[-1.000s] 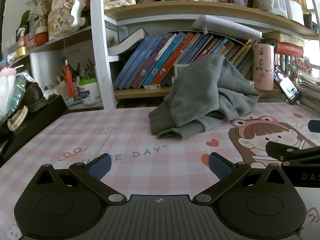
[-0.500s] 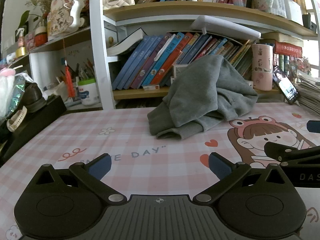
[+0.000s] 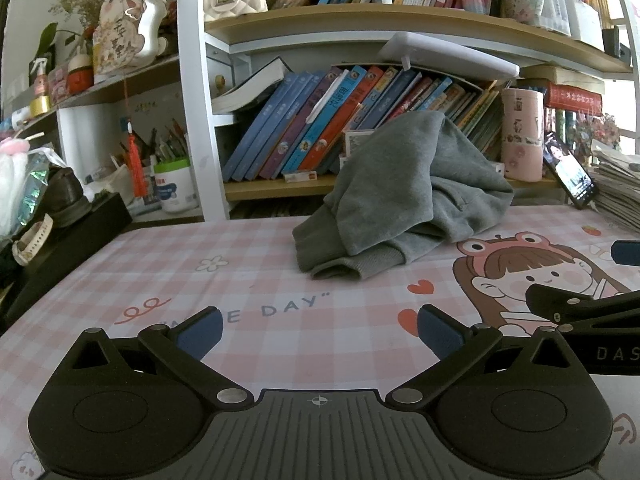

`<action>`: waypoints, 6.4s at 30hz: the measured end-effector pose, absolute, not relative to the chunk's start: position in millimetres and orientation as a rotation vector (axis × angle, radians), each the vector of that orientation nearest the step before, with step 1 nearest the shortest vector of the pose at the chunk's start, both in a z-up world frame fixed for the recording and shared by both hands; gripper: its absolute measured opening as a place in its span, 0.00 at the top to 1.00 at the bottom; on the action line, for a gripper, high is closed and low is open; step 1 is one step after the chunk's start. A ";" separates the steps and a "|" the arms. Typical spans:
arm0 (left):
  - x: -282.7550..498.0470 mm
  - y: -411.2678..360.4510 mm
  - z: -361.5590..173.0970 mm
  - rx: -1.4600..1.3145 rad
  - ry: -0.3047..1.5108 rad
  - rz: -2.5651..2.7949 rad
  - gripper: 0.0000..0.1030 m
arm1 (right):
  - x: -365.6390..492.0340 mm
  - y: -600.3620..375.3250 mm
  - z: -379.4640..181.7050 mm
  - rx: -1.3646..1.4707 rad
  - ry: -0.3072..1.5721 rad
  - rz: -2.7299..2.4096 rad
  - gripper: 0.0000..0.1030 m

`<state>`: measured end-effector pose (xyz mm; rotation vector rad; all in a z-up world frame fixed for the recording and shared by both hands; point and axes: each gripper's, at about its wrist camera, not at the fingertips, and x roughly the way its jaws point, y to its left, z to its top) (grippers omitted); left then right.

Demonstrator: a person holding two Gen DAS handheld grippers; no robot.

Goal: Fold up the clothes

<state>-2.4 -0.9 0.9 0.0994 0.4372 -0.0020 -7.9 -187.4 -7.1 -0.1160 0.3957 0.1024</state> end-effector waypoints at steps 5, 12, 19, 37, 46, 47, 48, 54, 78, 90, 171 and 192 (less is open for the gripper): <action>-2.7 -1.0 1.0 0.100 0.436 -0.005 0.00 | -7.5 -186.7 -8.3 -0.117 0.396 0.102 0.00; -3.8 -1.1 1.1 0.100 0.434 -0.011 0.00 | -7.4 -186.9 -8.2 -0.117 0.397 0.102 0.00; -3.8 -1.3 1.3 0.100 0.435 -0.012 0.00 | -7.1 -186.8 -8.0 -0.118 0.398 0.102 0.00; -2.7 0.0 1.0 0.090 0.440 -0.017 0.00 | -7.0 -186.7 -8.0 -0.119 0.402 0.106 0.00; -4.7 -0.5 1.1 0.092 0.429 -0.017 0.00 | -7.5 -187.2 -7.9 -0.110 0.397 0.117 0.00; -5.4 -0.3 1.3 0.092 0.425 -0.015 0.00 | -7.9 -187.5 -7.8 -0.107 0.395 0.121 0.00; -5.4 0.0 1.5 0.090 0.424 -0.015 0.00 | -8.3 -187.7 -7.6 -0.106 0.393 0.125 0.00; -4.2 1.5 1.4 0.083 0.432 -0.015 0.00 | -9.0 -188.3 -6.6 -0.102 0.390 0.133 0.00; -15.4 6.1 6.3 0.085 0.346 -0.008 0.00 | -31.5 -187.7 -0.7 -0.109 0.294 0.012 0.00; -19.3 6.0 8.7 0.093 0.311 -0.015 0.00 | -60.0 -192.3 3.1 -0.087 0.145 -0.043 0.00; -11.2 50.9 9.1 -0.233 0.381 -0.090 0.00 | -65.9 -316.7 125.1 0.282 0.038 -0.103 0.84; -2.9 33.8 -2.5 -0.212 0.408 -0.215 0.00 | 19.7 -348.5 -30.9 0.409 0.437 -0.057 0.80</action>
